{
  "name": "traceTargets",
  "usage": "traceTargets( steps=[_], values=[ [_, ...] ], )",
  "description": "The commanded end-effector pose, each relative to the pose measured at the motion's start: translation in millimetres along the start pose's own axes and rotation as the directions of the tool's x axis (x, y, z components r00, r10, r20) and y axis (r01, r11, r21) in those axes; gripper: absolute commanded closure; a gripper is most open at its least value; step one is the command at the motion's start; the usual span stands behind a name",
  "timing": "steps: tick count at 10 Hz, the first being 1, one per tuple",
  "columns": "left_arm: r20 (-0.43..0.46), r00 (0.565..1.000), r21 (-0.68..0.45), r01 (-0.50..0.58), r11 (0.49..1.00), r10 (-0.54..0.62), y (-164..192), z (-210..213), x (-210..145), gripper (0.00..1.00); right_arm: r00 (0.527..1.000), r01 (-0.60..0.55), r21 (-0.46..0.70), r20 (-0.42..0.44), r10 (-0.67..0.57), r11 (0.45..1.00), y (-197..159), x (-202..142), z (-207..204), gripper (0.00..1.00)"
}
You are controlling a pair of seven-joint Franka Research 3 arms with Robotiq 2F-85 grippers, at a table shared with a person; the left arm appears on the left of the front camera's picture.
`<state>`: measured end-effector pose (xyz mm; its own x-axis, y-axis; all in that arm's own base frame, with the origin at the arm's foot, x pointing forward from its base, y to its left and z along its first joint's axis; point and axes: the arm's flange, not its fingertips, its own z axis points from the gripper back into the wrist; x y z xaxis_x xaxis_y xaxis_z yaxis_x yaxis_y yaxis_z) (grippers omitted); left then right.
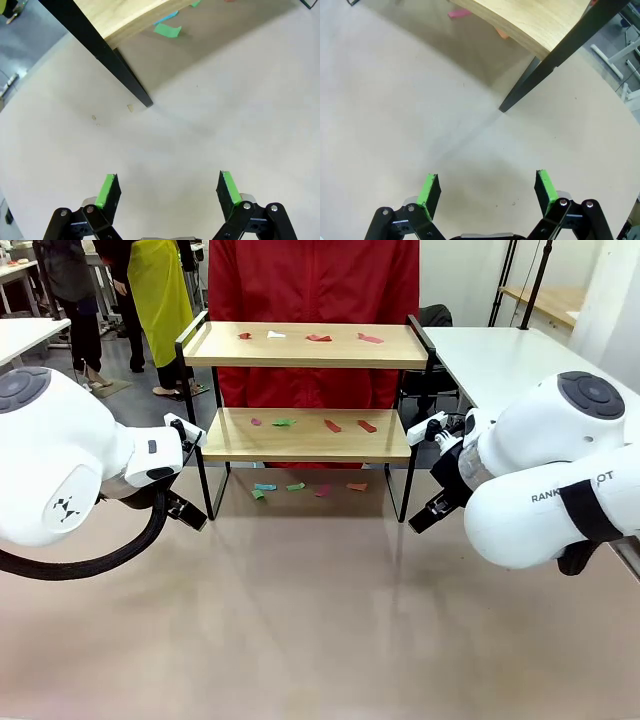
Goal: Clean the shelf.
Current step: Pick up the Duster handed by the human.
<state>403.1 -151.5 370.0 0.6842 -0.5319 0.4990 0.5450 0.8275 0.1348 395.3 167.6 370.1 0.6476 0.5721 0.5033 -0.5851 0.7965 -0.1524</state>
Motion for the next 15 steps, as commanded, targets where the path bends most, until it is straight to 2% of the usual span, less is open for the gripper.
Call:
traceTargets(
  steps=[1,3,4,5,6,8,9,11,12,13,14,15],
  values=[
    [0.038,0.999,-0.066,-0.002,0.998,0.005,-2.5,14.9,15.4,0.00,0.998,0.006,-0.007,0.057,-0.006,1.000,-7.0,17.6,15.1,0.00],
    [0.082,0.996,-0.208,-0.012,0.978,0.029,14.2,54.4,33.7,0.00,0.990,0.071,-0.009,0.122,-0.070,0.997,-33.3,42.1,53.8,0.00],
    [0.092,0.995,-0.206,-0.005,0.979,0.024,23.3,72.6,36.2,0.00,0.985,0.084,-0.007,0.152,-0.082,0.996,-48.1,45.3,74.1,0.00],
    [0.071,0.995,-0.198,0.083,0.977,-0.070,34.0,93.1,36.2,0.00,0.979,0.089,0.016,0.183,-0.090,0.996,-61.9,43.8,93.0,0.00],
    [0.097,0.992,-0.246,0.103,0.964,-0.081,50.3,111.5,32.6,0.00,0.972,0.083,0.036,0.219,-0.088,0.996,-81.3,38.2,113.7,0.00],
    [0.222,0.970,-0.368,0.176,0.913,-0.097,94.8,148.8,10.9,0.00,0.946,0.006,0.102,0.322,-0.039,0.995,-134.2,13.4,149.6,0.00],
    [0.296,0.949,-0.433,0.233,0.871,-0.107,122.2,160.9,-0.5,0.00,0.929,-0.022,0.136,0.368,-0.030,0.991,-161.4,-2.5,159.7,0.00],
    [0.389,0.902,-0.454,0.364,0.813,-0.187,171.6,164.2,-21.1,0.00,0.892,-0.034,0.179,0.449,-0.051,0.983,-220.8,-39.7,163.1,0.00],
    [0.461,0.864,-0.455,0.426,0.782,-0.203,196.6,158.4,-34.6,0.00,0.874,-0.029,0.196,0.481,-0.070,0.980,-252.5,-63.9,159.8,0.00],
    [0.489,0.848,-0.433,0.439,0.787,-0.204,207.2,147.1,-40.4,0.00,0.859,-0.019,0.212,0.503,-0.093,0.977,-274.7,-84.7,154.2,0.00],
    [0.471,0.854,-0.388,0.425,0.818,-0.221,223.6,136.1,-48.5,0.00,0.846,-0.033,0.218,0.525,-0.089,0.975,-291.9,-103.8,149.4,0.00],
    [0.499,0.834,-0.369,0.449,0.814,-0.233,239.7,126.6,-55.8,0.00,0.839,-0.035,0.215,0.537,-0.088,0.976,-307.9,-120.1,143.1,0.00]
  ],
)
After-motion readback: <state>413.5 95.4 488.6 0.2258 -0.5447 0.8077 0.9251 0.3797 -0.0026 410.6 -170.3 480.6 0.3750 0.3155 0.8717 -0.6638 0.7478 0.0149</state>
